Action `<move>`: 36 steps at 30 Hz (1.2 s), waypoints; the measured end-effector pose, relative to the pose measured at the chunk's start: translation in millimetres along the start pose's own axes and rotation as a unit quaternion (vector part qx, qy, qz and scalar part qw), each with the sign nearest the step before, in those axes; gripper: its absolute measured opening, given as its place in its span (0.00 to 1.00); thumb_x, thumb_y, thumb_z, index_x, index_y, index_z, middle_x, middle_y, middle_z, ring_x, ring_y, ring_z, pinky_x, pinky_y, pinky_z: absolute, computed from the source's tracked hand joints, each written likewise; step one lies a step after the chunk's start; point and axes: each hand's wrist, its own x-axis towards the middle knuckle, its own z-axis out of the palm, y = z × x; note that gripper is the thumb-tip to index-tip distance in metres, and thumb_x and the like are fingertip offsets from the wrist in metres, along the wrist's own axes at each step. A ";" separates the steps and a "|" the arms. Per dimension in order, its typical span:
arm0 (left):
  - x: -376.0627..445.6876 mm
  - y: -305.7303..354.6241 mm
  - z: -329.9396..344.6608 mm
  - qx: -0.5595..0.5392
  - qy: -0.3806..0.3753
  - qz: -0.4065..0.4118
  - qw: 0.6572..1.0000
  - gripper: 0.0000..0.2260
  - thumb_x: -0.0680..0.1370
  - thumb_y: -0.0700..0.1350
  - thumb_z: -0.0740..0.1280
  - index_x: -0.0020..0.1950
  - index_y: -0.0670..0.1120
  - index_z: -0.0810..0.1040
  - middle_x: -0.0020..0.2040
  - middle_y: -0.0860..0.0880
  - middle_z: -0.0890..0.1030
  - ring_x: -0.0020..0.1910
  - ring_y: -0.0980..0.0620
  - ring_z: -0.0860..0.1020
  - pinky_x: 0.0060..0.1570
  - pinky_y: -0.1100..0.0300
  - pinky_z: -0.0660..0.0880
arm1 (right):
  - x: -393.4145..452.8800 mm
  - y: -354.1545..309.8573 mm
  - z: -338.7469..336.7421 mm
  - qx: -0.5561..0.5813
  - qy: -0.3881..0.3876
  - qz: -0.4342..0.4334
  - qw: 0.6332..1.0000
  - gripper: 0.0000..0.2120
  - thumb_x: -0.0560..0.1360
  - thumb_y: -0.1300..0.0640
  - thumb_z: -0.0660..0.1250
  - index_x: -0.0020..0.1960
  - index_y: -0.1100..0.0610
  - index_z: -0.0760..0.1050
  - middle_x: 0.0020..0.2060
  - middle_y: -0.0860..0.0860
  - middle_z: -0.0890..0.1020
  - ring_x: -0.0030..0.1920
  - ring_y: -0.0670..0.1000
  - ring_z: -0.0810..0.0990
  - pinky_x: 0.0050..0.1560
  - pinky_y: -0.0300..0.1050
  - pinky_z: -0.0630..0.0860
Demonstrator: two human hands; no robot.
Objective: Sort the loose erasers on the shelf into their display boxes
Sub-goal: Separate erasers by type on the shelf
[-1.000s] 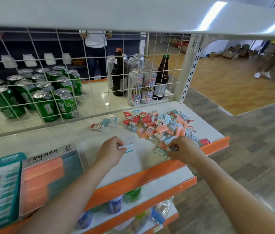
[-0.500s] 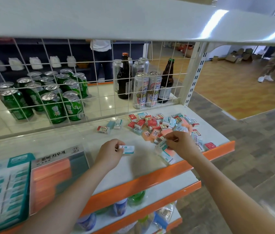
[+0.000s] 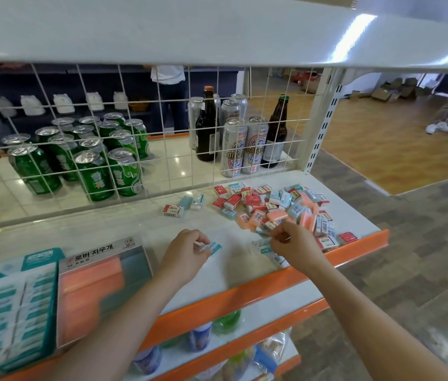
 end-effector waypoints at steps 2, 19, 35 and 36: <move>-0.6 -2.3 1.8 0.037 -0.014 0.000 0.999 0.07 0.75 0.40 0.68 0.51 0.48 0.75 0.54 0.49 0.74 0.47 0.54 0.75 0.47 0.61 0.74 | -0.4 -0.6 -0.3 -0.008 -0.002 0.001 1.000 0.05 0.73 0.64 0.65 0.49 0.60 0.75 0.44 0.50 0.77 0.45 0.50 0.77 0.47 0.42 0.76; -1.9 10.3 -0.9 0.086 -0.026 -0.047 0.995 0.05 0.72 0.43 0.70 0.44 0.49 0.76 0.44 0.50 0.81 0.44 0.50 0.79 0.43 0.57 0.75 | 0.4 4.9 4.8 0.000 -0.006 0.001 1.000 0.10 0.75 0.63 0.63 0.55 0.58 0.77 0.52 0.53 0.81 0.41 0.45 0.76 0.29 0.27 0.71; -33.3 4.2 -40.8 -0.154 0.004 -0.053 0.987 0.10 0.75 0.31 0.65 0.53 0.42 0.80 0.47 0.47 0.80 0.42 0.58 0.77 0.40 0.78 0.72 | -16.8 -27.8 20.5 0.280 -0.051 -0.011 0.959 0.13 0.74 0.71 0.63 0.42 0.53 0.76 0.38 0.55 0.81 0.40 0.52 0.77 0.47 0.46 0.77; -36.2 3.1 -42.4 -0.151 0.008 -0.056 0.987 0.11 0.75 0.31 0.65 0.53 0.42 0.80 0.47 0.47 0.80 0.41 0.59 0.76 0.40 0.78 0.71 | -17.5 -28.3 22.0 0.272 -0.053 -0.013 0.961 0.13 0.74 0.70 0.63 0.42 0.53 0.77 0.38 0.54 0.81 0.39 0.52 0.78 0.48 0.48 0.77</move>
